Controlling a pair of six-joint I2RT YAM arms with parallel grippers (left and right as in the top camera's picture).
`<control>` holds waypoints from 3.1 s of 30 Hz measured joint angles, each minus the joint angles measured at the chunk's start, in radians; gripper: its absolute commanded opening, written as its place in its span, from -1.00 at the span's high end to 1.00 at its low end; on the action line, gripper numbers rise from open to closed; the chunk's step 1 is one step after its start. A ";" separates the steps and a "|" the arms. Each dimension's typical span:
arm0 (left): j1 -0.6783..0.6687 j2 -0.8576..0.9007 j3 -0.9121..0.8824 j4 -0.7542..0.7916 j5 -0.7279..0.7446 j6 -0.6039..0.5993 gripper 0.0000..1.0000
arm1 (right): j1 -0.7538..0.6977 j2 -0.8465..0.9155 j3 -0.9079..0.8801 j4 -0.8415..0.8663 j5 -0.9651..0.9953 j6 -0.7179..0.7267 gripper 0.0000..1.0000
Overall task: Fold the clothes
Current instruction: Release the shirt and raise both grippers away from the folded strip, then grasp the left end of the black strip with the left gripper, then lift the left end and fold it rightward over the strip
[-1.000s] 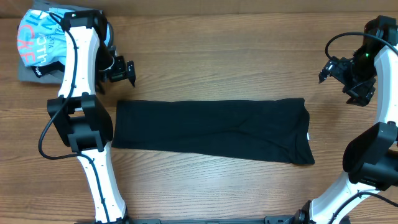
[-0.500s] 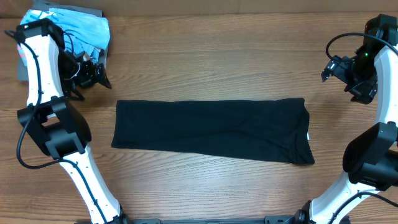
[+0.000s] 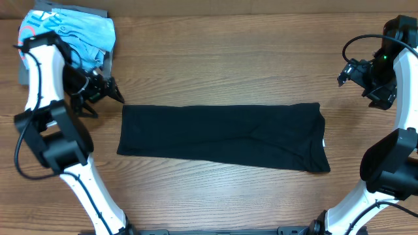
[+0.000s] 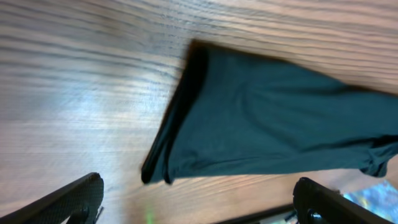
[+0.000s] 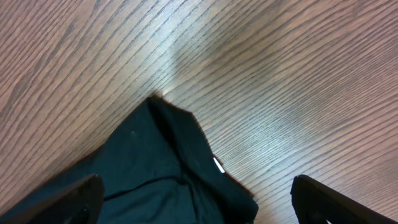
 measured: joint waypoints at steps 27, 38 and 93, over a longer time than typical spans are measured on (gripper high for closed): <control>0.010 -0.404 -0.831 0.769 0.025 -0.109 -0.70 | 0.000 0.000 0.000 -0.019 0.001 0.000 -1.00; 0.011 -0.332 -0.819 0.738 0.112 -0.055 -0.51 | 0.000 0.000 0.000 -0.017 0.000 0.000 -1.00; -0.282 -0.262 0.149 -0.021 -0.207 -0.186 0.92 | 0.000 0.000 -0.055 0.167 -0.052 0.000 -1.00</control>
